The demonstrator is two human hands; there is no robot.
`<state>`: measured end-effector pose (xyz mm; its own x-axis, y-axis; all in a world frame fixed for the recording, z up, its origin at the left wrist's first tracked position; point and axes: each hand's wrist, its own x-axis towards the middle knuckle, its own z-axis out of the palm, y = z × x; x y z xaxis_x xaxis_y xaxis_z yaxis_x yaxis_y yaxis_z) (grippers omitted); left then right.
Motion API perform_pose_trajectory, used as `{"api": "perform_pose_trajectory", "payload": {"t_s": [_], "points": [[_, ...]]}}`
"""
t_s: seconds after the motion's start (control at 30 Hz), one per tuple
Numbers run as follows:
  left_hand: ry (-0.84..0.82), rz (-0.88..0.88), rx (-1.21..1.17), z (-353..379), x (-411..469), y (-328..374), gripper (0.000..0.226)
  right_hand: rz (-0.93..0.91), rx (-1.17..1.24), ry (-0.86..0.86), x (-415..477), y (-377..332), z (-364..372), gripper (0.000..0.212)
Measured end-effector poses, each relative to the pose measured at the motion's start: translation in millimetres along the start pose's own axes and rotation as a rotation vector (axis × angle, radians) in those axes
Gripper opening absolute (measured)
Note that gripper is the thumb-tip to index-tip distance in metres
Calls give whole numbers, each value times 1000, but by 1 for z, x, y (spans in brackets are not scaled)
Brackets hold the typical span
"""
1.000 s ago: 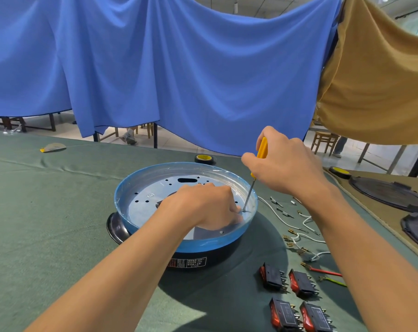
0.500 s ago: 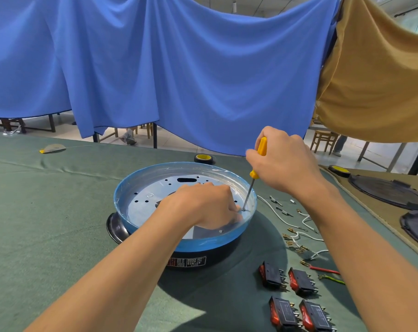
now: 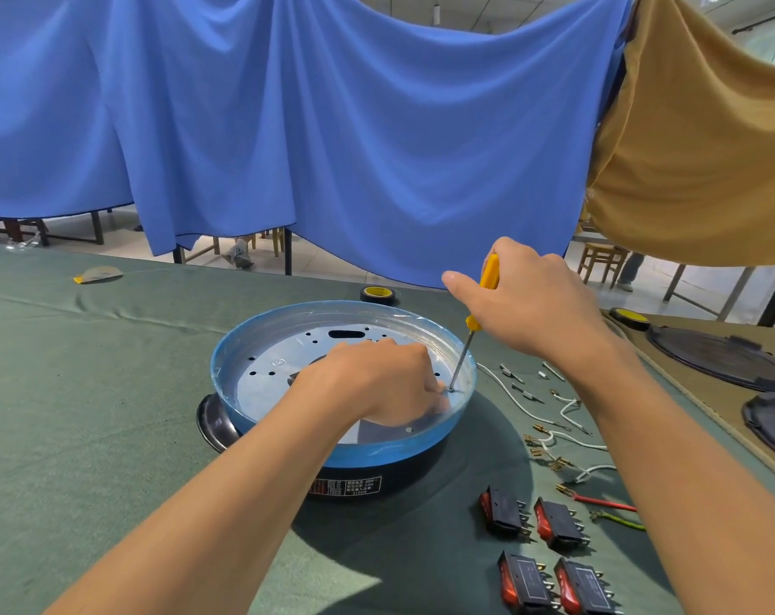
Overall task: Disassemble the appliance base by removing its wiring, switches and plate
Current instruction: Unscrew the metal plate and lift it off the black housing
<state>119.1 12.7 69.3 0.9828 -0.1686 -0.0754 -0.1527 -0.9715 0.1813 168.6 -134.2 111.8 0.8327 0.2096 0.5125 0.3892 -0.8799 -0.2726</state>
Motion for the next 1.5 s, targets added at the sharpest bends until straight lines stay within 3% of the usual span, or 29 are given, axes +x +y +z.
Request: {"api": "perform_pose_trajectory", "payload": {"t_s": [0.17,0.47,1.07,1.2,1.3,1.37,1.5], "points": [[2,6,-1,1,1,-1,40,-34,52,-23,3,1,-1,20],[145,29,12,5,4,1,32,-15,154,12,3,2,-8,23],[125,44,33,3,5,1,38,-72,30,-56,0,-2,-6,22],[123,43,23,2,4,1,38,-73,-8,0,-1,-2,-4,36],[127,47,29,2,4,2,37,-62,42,-51,1,0,-5,21],[129,50,30,3,4,2,36,-40,90,-110,2,0,-7,23],[131,47,26,2,3,1,36,-35,-6,-25,0,-1,-3,32]]}}
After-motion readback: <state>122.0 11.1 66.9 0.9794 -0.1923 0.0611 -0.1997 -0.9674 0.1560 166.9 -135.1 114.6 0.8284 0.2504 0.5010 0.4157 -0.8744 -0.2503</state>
